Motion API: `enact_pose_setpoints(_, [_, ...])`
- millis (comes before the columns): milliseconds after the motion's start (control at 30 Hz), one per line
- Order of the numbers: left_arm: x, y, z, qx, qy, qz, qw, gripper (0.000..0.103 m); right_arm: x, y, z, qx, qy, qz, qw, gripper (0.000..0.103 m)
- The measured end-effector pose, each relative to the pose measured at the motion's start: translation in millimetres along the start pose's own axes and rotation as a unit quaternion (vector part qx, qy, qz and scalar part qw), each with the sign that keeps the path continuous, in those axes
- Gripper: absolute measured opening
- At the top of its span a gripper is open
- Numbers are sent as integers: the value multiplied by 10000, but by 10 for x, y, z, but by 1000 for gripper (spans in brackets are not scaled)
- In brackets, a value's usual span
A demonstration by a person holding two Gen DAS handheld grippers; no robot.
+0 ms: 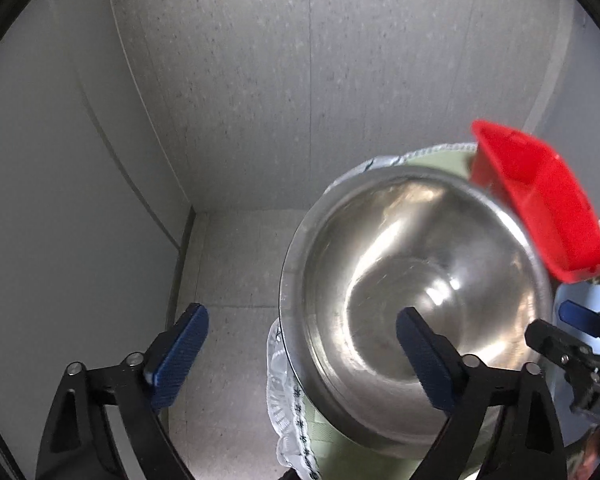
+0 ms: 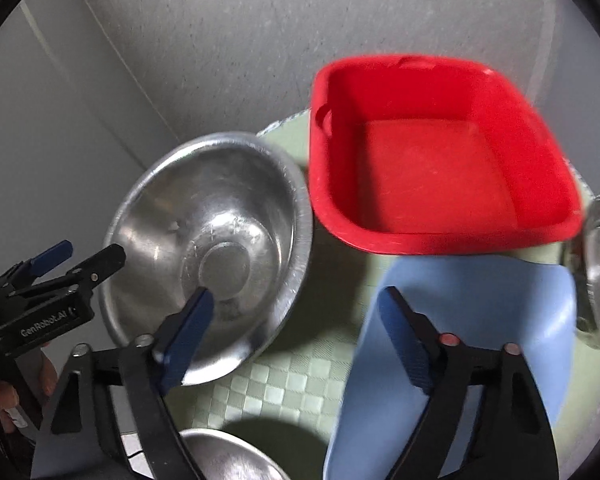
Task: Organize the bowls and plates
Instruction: 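Move both tools toward the table over the bowls and tray, then grasp the large steel bowl rim with the left tool, lower into red tray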
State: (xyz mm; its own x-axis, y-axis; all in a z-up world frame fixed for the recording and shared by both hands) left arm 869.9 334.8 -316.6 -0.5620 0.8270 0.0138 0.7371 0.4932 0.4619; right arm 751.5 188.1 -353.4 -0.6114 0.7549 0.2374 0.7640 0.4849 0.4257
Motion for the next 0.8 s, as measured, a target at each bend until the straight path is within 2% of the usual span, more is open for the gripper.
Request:
enact_pose_setpoints(67, [18,14,150,143,-41,-19,9999,79,-13,15,128,139,18,6,9999,73])
enact_pose_setpoints(133, [17,16,243,238,-134,-16,9996,62,-4,15,212,228,37,-5,9997,65])
enact_pose_setpoints(167, [23,10,295,302,-178,1,9994,58,0,8,232,262,55,-10,9996,63])
enact_pose_setpoints(233, [74,-7,329,380,-257,24,9989,38,30,9,312,331,175,-20,9993,49])
enact_pose_setpoints(267, [77,-7,363,407,-297,21,9987,33,49,9,340,368,220,-34,9991,45])
enact_pose_setpoints(333, [76,-13,448,463,-423,47,9980,19,90,-2,397,436,319,-50,9985,30])
enact_pose_setpoints(367, [87,-18,474,452,-390,73,9982,18,96,-10,386,455,382,-61,9982,27])
enact_pose_setpoints(500, [176,-53,406,328,-459,33,9984,18,159,-28,350,400,405,-119,9983,27])
enact_pose_setpoints(667, [382,-69,86,-17,-470,-14,9989,18,274,-62,191,275,504,-192,9982,27])
enact_pose_setpoints(800, [499,41,-288,-457,-524,-17,9976,18,415,11,-83,-25,600,-307,9977,27])
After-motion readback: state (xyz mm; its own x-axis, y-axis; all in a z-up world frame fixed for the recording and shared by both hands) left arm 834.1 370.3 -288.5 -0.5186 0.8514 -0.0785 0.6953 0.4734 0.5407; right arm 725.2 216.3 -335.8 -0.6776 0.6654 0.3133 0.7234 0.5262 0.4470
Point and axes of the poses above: each gripper's, at about its wrist camera, not at the fingertips, and z roughly the way its jaws point, x to its left, y to its top, the point moved 7 cm from there along z, roughly the way its jaws point, and after that the axes turned 4 degrees about x, right-handed, at the moved point
